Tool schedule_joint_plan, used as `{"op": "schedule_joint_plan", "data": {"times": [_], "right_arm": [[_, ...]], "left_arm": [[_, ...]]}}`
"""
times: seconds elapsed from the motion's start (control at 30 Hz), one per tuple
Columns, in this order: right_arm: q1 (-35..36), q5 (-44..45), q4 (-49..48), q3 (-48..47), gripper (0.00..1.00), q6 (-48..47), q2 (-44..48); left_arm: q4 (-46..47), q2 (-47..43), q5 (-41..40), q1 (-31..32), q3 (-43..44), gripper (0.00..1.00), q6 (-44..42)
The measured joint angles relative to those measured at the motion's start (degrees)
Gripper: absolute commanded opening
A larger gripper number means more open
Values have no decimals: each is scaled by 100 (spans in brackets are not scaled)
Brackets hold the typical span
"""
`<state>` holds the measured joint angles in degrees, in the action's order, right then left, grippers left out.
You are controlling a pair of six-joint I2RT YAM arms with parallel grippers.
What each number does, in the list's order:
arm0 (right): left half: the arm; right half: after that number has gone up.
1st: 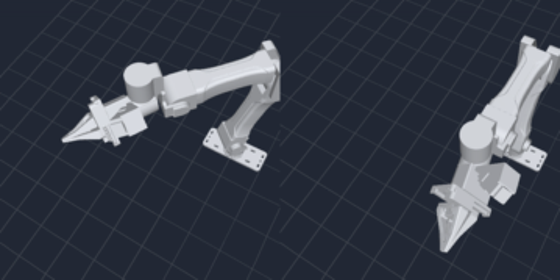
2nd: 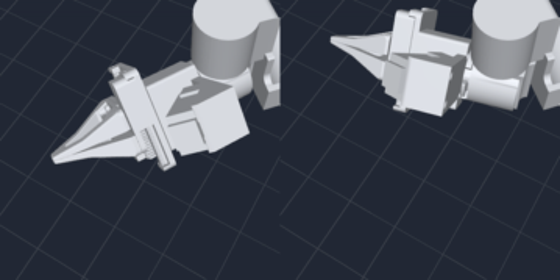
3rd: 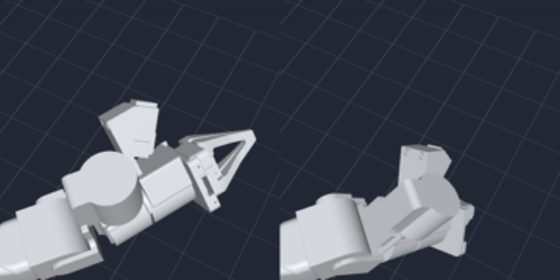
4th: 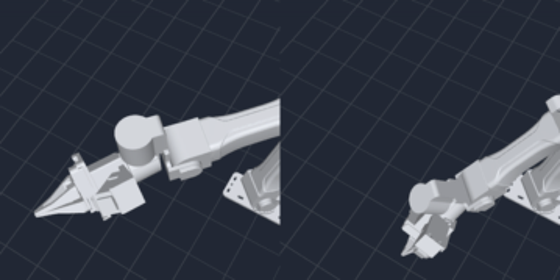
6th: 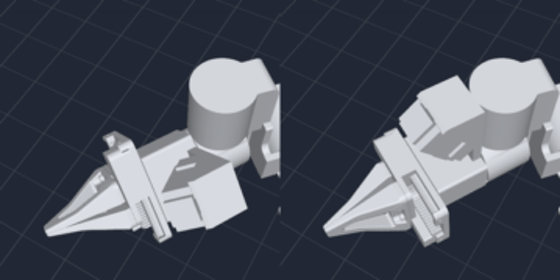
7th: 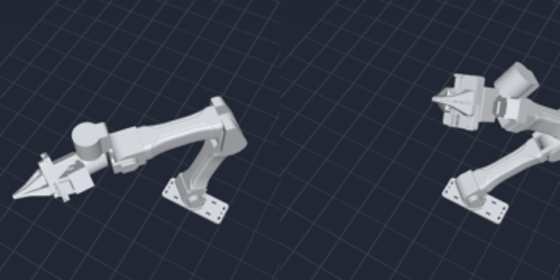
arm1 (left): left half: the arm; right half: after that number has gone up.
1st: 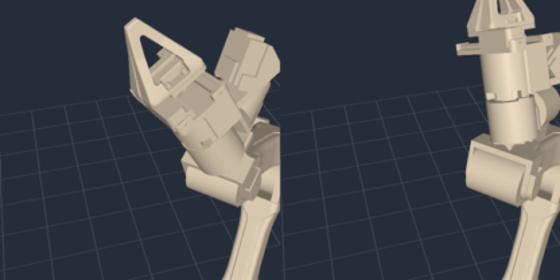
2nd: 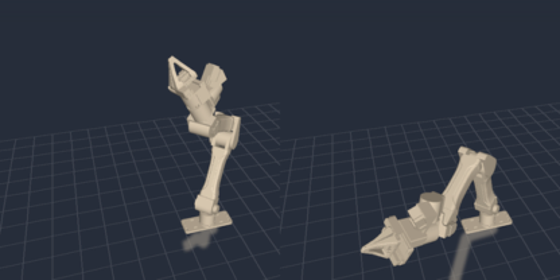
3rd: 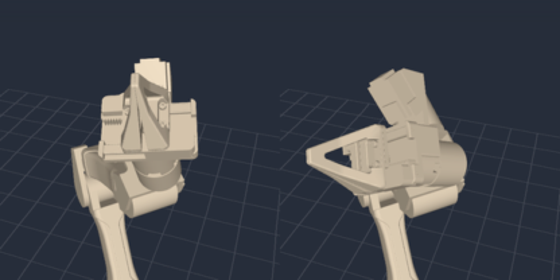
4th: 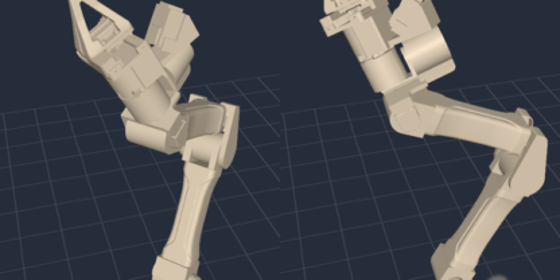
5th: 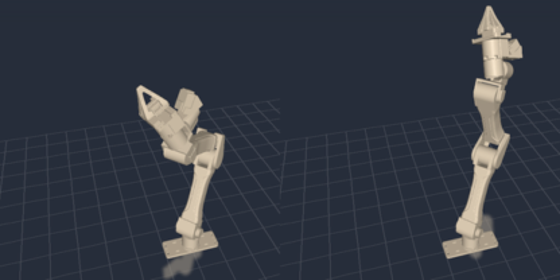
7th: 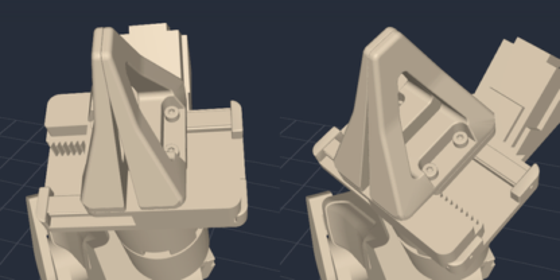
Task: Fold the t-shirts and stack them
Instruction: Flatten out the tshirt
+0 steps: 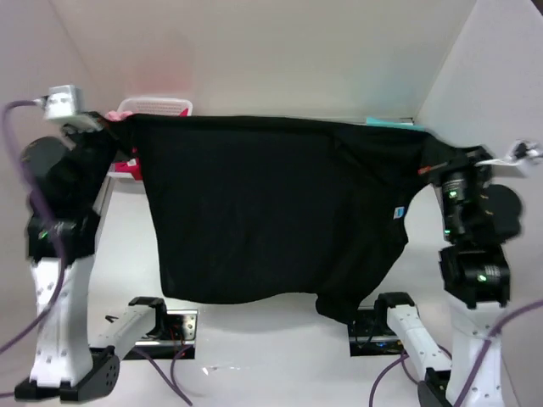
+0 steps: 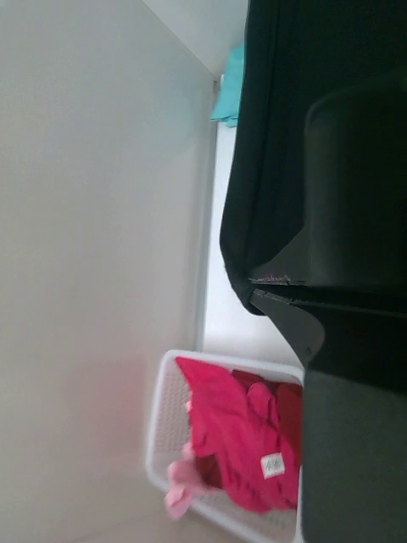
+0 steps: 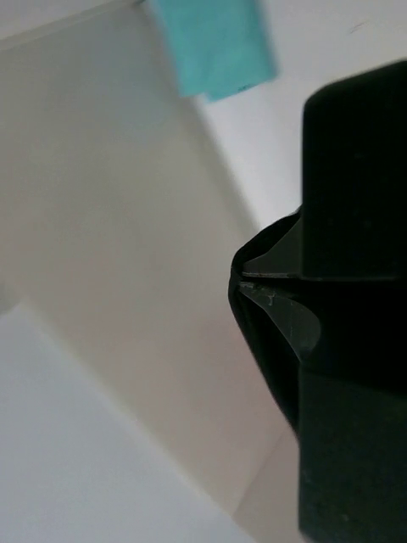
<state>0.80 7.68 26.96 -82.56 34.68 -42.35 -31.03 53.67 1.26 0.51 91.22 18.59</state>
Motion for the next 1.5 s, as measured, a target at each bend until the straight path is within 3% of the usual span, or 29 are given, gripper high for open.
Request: {"op": "schedule_joint_plan", "data": {"times": [0.17, 0.33, 0.43, 0.63, 0.93, 1.5], "right_arm": [[9, 385, -31, 2022, 0, 529, 7], [9, 424, -31, 2879, 0, 903, -734], [7, 442, -133, 3117, 0, 1043, -984], [-7, 411, -1058, 3121, 0, 1084, -2057], [-9, 341, -1696, 2677, 0, 977, -3298], [-9, 173, -2105, 1458, 0, 354, -3567]], "left_arm": [[933, 1027, 166, 22, -1235, 0, 127], [1021, 2398, 175, 59, -2159, 0, 127], [1180, 2780, 155, 105, -2201, 0, 127], [1812, 3700, 83, 151, -1875, 0, 149], [2155, 4601, -20, 168, -1248, 0, 273], [2267, 4277, -55, 225, -1064, 0, 258]]}}
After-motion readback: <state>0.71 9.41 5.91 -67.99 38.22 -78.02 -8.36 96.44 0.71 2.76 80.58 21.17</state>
